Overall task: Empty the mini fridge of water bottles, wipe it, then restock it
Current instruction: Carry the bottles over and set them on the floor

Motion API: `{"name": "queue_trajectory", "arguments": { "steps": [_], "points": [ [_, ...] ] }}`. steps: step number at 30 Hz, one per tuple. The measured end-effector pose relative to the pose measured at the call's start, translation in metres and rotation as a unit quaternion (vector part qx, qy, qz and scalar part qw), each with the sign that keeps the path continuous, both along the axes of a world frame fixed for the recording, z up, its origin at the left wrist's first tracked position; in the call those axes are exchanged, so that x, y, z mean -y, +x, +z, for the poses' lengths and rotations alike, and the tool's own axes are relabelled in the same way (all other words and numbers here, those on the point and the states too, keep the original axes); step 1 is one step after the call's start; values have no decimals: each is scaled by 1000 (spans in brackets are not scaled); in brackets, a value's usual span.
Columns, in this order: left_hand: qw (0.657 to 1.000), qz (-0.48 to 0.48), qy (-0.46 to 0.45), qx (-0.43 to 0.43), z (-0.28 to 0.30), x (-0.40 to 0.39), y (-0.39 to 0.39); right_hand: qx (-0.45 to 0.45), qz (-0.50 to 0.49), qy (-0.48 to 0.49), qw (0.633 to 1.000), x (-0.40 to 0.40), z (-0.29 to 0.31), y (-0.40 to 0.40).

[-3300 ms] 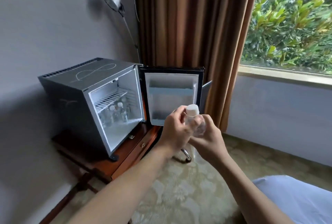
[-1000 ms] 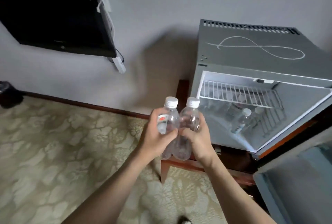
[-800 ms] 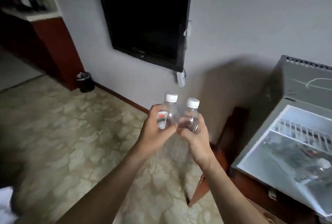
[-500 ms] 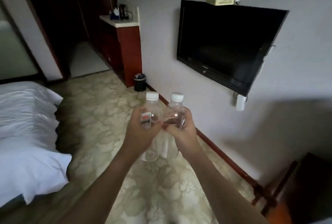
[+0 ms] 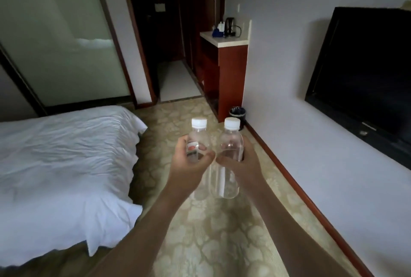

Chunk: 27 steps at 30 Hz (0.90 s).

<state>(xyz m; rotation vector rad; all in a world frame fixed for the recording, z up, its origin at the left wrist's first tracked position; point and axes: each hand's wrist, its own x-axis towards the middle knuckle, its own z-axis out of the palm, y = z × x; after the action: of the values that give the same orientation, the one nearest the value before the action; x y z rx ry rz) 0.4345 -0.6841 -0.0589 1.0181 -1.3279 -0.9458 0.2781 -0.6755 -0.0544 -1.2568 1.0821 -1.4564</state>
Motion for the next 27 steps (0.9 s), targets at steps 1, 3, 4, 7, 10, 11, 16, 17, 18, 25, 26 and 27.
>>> {"name": "queue_trajectory", "arguments": {
  "steps": [1,3,4,7,10,11,16,17,18,25,26,27],
  "points": [
    [1000,4,-4,7,6,20,1,-11,7,1,1000,22,4,-2],
    [1000,18,-16,18,18,61,5,-24,22,-9,999,66,13,-4],
    [999,23,-18,24,22,74,7,-25,26,-14,999,80,18,-3],
    [999,38,-9,13,22,131,17,-40,34,-13,999,140,24,5],
    [999,49,-5,18,17,188,32,-39,31,1,999,200,20,20],
    [998,52,-3,22,16,203,35,-37,29,5,999,217,18,24],
    [998,64,2,2,1,327,66,-40,10,10,999,341,3,51],
    [998,62,2,-1,0,354,72,-42,3,11,999,367,2,56],
    [998,59,1,-2,1,381,77,-45,-1,11,999,393,2,62],
    [999,36,-13,17,22,572,89,-57,-38,5,998,565,20,75],
    [999,30,-15,22,24,597,86,-53,-44,2,998,587,22,72],
    [999,27,-17,28,25,620,82,-46,-52,2,998,608,23,69]
  ]
}}
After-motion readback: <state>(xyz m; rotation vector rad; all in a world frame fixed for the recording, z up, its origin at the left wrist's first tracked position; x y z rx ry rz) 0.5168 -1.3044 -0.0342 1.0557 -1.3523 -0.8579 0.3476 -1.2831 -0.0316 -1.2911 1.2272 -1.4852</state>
